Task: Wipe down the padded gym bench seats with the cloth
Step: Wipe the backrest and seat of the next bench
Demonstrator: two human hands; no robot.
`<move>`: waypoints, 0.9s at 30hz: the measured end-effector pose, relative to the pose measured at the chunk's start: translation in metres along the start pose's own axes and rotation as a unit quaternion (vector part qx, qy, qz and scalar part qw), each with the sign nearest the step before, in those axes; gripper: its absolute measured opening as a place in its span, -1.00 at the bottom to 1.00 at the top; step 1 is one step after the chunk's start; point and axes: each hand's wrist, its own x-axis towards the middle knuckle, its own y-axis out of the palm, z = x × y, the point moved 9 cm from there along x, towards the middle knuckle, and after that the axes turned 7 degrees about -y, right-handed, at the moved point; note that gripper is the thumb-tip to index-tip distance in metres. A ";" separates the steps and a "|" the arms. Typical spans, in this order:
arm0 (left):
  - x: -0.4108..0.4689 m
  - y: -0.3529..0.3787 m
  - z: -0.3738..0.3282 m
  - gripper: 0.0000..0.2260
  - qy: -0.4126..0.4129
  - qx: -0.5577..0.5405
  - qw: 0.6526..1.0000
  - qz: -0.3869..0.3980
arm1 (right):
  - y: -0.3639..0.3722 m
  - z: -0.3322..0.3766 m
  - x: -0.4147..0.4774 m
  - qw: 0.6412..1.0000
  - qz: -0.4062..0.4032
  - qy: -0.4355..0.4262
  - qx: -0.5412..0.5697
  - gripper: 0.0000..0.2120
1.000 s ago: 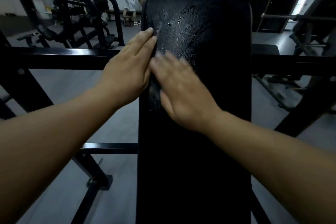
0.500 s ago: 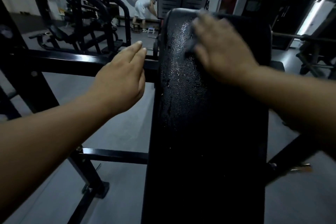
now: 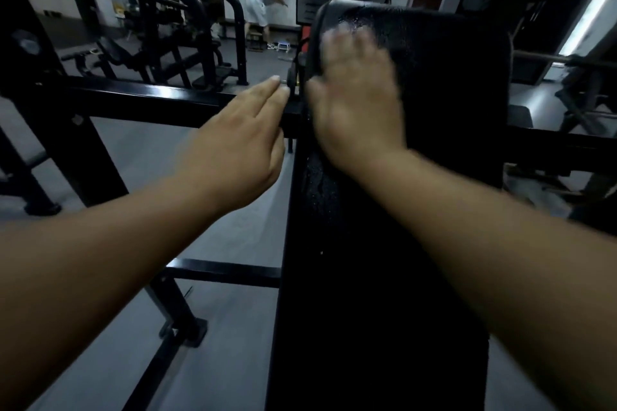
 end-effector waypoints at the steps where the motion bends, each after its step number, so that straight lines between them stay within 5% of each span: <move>1: -0.001 0.002 -0.002 -0.50 -0.001 0.001 1.000 0.001 | 0.006 0.024 -0.014 0.999 -0.004 -0.036 0.014 -0.42; 5: -0.001 -0.002 -0.003 -0.42 -0.004 0.015 1.000 0.008 | 0.010 0.016 -0.081 0.982 0.053 -0.183 -0.015 -0.43; 10: -0.010 0.002 -0.002 -0.42 -0.006 0.005 1.000 0.011 | 0.006 0.017 -0.046 1.000 0.003 -0.016 -0.025 -0.40; 15: -0.016 0.005 -0.006 -0.46 0.003 -0.018 1.000 0.006 | 0.020 0.049 -0.160 0.976 0.082 -0.202 -0.008 -0.49; 18: -0.020 0.005 -0.019 -0.48 0.033 -0.030 0.999 0.000 | 0.008 -0.004 -0.132 0.991 0.047 -0.111 -0.050 -0.45; 21: -0.023 0.020 -0.032 -0.48 0.047 -0.045 0.998 0.013 | 0.007 0.025 -0.116 1.000 0.002 -0.018 -0.008 -0.39; 24: -0.023 0.023 -0.030 -0.48 0.046 -0.040 0.998 0.003 | 0.026 0.070 -0.185 0.989 0.073 -0.129 0.026 -0.43; 27: -0.029 0.022 -0.036 -0.50 0.076 -0.031 0.997 -0.015 | 0.017 0.021 -0.210 0.980 0.097 -0.173 -0.034 -0.45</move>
